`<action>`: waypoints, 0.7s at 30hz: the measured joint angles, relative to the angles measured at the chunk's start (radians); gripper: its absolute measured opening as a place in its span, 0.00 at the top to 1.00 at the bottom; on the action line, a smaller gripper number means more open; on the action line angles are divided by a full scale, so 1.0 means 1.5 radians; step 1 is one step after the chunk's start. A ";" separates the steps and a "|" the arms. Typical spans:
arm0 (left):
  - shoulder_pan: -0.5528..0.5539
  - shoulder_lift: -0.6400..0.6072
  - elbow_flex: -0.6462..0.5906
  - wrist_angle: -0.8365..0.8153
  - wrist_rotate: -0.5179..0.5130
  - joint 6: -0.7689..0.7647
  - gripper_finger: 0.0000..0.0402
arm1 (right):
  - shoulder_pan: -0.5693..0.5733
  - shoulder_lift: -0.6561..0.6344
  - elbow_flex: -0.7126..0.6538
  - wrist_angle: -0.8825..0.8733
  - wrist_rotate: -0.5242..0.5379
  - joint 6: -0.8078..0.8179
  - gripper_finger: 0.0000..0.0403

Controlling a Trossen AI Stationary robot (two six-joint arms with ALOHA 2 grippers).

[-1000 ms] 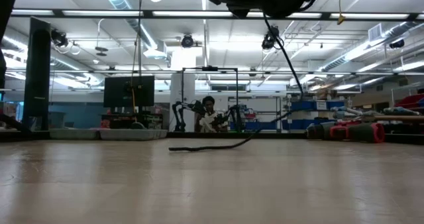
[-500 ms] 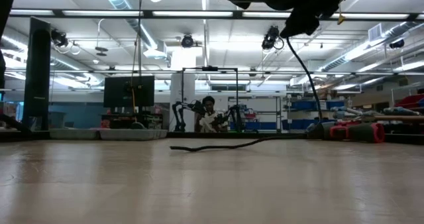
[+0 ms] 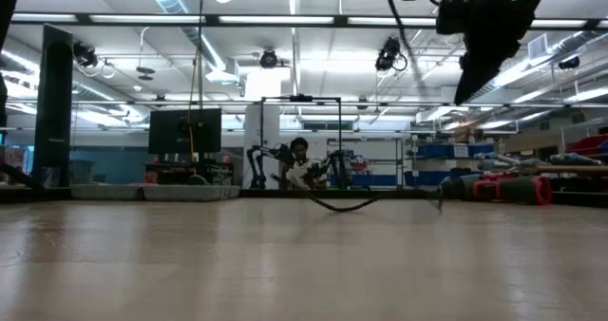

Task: Coil cords
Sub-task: Coil the black wire on the spool

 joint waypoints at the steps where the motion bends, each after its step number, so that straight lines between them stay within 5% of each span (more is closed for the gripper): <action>1: 0.000 0.000 0.000 0.000 0.000 -0.002 1.00 | -0.008 0.000 0.000 -0.013 0.015 0.020 0.39; 7: 0.000 0.000 0.000 -0.001 0.000 -0.003 1.00 | -0.028 -0.002 -0.012 0.030 -0.065 -0.016 0.44; 14: -0.005 0.000 0.000 -0.001 -0.001 -0.003 1.00 | 0.023 -0.014 -0.154 0.401 -0.171 -0.156 0.50; 21: -0.011 -0.001 0.000 0.041 -0.002 -0.001 1.00 | 0.028 0.028 -0.396 0.924 -0.254 -0.120 0.53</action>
